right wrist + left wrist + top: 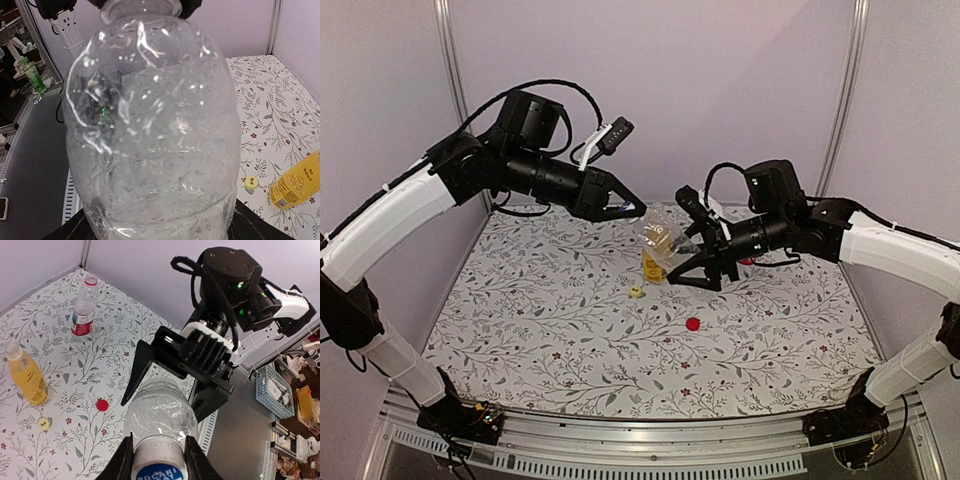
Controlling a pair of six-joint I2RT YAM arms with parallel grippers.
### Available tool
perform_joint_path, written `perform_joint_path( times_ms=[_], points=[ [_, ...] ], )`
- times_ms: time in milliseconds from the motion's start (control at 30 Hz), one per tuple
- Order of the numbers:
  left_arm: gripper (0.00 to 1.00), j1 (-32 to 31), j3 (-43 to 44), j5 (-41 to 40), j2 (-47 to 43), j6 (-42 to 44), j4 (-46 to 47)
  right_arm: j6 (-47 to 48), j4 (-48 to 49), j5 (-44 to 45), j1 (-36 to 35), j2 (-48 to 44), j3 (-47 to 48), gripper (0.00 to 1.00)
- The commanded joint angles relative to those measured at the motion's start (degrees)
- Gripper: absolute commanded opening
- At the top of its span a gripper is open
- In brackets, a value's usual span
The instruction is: Unscrew the bottle caps
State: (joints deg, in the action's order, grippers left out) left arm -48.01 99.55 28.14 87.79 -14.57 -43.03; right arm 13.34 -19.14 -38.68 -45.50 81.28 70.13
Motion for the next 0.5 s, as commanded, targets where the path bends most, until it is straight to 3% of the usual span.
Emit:
perform_joint_path(
  times_ms=[0, 167, 300, 367, 467],
  points=[
    [0.0, 1.0, 0.4, 3.1, 0.0, 0.1, 2.3, 0.6, -0.7, -0.1, -0.3, 0.9, 2.4, 0.76],
    [0.0, 1.3, -0.5, 3.3, -0.1, 0.1, 2.3, 0.6, -0.4, -0.2, -0.3, 0.9, 2.7, 0.65],
    [0.01, 1.6, -1.3, 3.5, -0.1, 0.2, 2.6, 0.6, 0.4, -0.9, -0.3, 1.0, 2.5, 0.49],
    [0.06, 2.0, -1.6, 3.8, -0.3, 0.2, 2.9, 0.3, 0.8, -1.6, -0.3, 1.1, 2.1, 0.43],
    [0.17, 3.1, -2.4, 5.1, -1.0, -0.2, 4.1, -0.2, 1.4, -2.2, -0.3, 1.2, 1.6, 0.42]
  ],
)
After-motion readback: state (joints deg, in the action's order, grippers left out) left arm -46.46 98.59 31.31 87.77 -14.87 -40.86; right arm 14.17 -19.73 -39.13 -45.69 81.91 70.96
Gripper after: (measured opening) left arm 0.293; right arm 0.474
